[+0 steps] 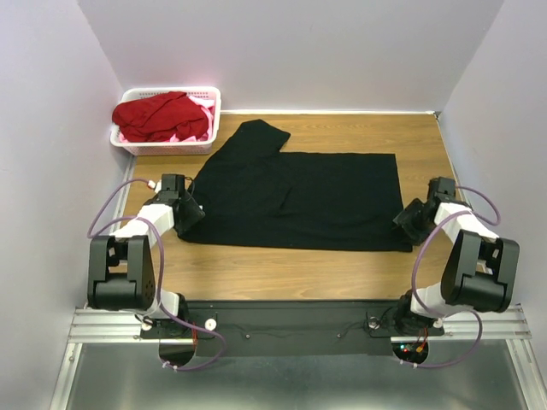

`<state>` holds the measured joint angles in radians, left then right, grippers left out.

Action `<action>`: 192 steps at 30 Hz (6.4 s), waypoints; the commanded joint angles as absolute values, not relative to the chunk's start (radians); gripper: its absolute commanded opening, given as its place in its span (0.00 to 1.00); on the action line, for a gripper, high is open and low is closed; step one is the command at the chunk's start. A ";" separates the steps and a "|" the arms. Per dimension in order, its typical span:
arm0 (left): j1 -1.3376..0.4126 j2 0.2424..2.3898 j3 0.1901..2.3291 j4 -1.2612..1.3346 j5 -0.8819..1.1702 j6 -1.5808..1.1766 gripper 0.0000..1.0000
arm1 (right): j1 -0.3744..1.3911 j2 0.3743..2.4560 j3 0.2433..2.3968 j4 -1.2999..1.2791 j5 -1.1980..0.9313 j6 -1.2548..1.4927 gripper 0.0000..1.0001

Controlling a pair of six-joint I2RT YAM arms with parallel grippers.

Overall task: Fold and stack the t-shirts
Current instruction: Fold the tshirt

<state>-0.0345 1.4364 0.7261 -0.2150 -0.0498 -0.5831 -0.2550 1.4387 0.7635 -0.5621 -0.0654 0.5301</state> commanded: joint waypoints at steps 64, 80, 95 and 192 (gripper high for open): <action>-0.270 1.480 1.041 -0.150 -0.299 -0.258 0.77 | -0.037 1.601 1.167 -0.532 0.087 0.285 0.61; -0.267 1.962 1.495 -0.184 -0.149 -0.006 0.66 | -0.037 1.782 1.373 -0.534 0.104 0.284 0.82; -0.244 2.115 1.580 -0.235 -0.066 0.026 0.57 | -0.037 1.807 1.354 -0.531 0.137 0.284 0.81; -0.227 2.158 1.552 -0.256 -0.044 0.026 0.00 | -0.221 2.086 1.750 -0.528 0.106 0.106 0.46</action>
